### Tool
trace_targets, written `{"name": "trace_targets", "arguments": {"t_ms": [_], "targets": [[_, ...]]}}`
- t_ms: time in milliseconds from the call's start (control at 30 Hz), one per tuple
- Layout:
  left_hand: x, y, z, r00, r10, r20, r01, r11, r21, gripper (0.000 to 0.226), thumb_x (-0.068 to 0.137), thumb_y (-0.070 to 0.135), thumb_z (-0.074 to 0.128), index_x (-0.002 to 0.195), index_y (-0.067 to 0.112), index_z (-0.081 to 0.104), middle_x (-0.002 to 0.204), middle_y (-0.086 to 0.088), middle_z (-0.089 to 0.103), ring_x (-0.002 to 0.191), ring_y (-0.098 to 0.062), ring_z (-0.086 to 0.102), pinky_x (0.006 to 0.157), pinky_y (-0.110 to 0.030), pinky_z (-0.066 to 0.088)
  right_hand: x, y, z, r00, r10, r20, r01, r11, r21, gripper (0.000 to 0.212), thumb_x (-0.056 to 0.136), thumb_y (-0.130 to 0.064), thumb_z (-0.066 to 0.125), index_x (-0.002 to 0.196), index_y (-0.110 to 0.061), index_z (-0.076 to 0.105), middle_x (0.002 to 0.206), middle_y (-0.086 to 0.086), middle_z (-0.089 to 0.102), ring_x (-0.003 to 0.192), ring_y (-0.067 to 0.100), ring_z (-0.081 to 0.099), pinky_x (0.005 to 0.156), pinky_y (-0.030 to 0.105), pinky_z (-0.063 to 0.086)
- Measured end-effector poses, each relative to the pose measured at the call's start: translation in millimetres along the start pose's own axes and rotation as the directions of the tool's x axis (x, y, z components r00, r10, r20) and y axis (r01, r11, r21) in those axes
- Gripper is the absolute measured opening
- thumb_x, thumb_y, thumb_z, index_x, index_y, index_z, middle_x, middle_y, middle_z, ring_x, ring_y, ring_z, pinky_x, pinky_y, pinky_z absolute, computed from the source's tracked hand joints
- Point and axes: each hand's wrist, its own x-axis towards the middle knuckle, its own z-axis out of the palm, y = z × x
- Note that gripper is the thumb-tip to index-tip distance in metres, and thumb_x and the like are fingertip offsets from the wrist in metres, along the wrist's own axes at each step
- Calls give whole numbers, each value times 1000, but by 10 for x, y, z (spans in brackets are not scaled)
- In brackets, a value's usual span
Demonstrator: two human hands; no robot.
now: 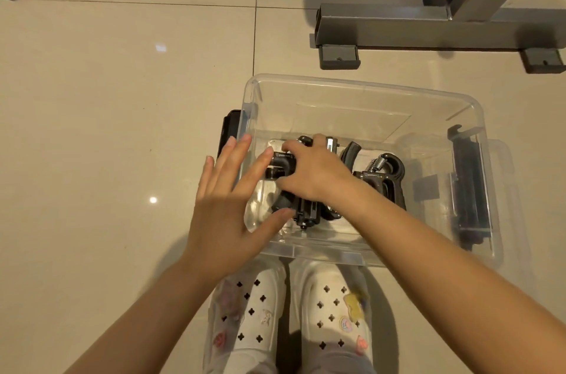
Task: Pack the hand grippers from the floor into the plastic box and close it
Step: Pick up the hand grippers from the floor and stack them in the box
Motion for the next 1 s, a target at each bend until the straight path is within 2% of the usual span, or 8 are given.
{"name": "trace_targets", "arguments": {"t_ms": [100,267,367,467,633,767,900,1000], "targets": [[1,-13,15,1000,9,-12,-10,999,-32,70,84,64,43,144,33,26,157,2,17,146,-15,7,118,-45,4,81,5,193,1000,-9,27,15,974,-228,65,83,-43,64,138,-22,38,140,17,24,114,36,46,84,34,43],[2,-32,20,999,17,-27,-18,999,-43,67,85,63,44,143,31,32,157,1,19,146,-16,9,117,-47,5,118,174,207,994,-29,105,73,895,-441,88,75,-60,65,146,-29,23,144,14,26,133,32,24,100,42,37],[8,-32,21,999,18,-30,-20,999,-49,66,85,64,43,142,31,34,156,1,19,146,-16,9,117,-47,5,173,272,208,988,-84,128,139,841,-523,97,72,-64,65,149,-34,13,155,12,7,142,32,8,112,50,17],[4,-39,23,999,24,-33,-26,998,-51,65,85,60,47,142,29,38,156,0,20,146,-17,10,118,-46,5,275,288,236,978,-144,152,202,836,-510,95,74,-66,61,150,-35,12,158,10,-6,145,29,-6,115,56,-1],[5,-43,24,999,25,-35,-27,998,-62,63,85,56,49,141,29,38,156,0,21,146,-18,11,117,-49,7,362,237,337,986,-122,117,168,795,-583,62,90,-61,42,144,-30,32,156,12,12,143,32,9,115,56,0],[4,-44,27,999,29,-35,-32,997,-66,64,84,52,52,141,31,34,156,1,20,146,-18,10,115,-54,11,472,195,237,975,-138,173,219,710,-670,58,93,-58,40,140,-25,40,148,11,30,139,31,22,114,54,11],[-7,-46,27,998,57,-38,-59,997,-52,62,85,50,52,141,27,36,156,-2,20,146,-22,11,114,-56,12,560,197,218,952,-249,177,305,766,-565,47,95,-47,45,134,-21,50,136,7,45,130,27,35,109,45,23],[-5,-55,35,997,66,-50,-68,997,-45,60,87,51,50,140,26,37,155,-2,20,145,-23,13,116,-52,10,573,285,341,949,-288,126,313,823,-475,44,95,-45,45,129,-19,53,134,6,48,129,26,36,109,44,23]]}}
